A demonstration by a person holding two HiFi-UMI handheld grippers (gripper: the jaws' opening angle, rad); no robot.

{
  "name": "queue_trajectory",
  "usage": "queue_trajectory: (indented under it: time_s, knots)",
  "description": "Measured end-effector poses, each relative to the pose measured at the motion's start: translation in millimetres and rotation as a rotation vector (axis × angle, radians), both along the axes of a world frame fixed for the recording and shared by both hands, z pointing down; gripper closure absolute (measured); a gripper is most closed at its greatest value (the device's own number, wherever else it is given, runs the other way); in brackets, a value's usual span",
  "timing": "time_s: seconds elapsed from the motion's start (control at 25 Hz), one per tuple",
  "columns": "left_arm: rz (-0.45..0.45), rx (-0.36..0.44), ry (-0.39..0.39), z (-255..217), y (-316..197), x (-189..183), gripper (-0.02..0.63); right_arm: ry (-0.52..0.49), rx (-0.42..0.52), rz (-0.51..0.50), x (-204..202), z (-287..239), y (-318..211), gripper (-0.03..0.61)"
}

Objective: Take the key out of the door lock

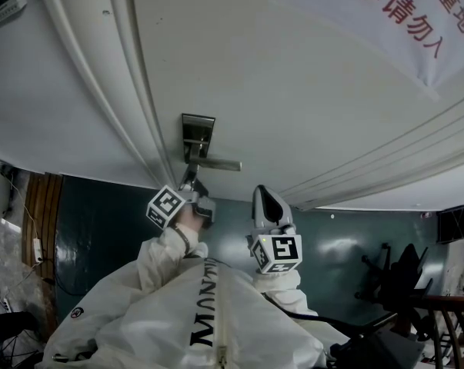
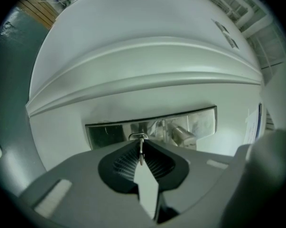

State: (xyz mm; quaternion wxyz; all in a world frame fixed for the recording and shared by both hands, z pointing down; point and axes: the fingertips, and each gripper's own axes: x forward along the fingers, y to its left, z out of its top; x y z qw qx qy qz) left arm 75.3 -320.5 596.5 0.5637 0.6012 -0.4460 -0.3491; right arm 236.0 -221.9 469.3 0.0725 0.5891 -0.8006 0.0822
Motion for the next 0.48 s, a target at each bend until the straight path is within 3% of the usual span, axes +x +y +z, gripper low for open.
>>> queue_trajectory:
  time_s: [0.48]
  knots:
    - [0.008,-0.024,0.013,1.0,1.0,-1.1,0.588,-0.003,0.002,0.014,0.8,-2.3,3.8,0.577]
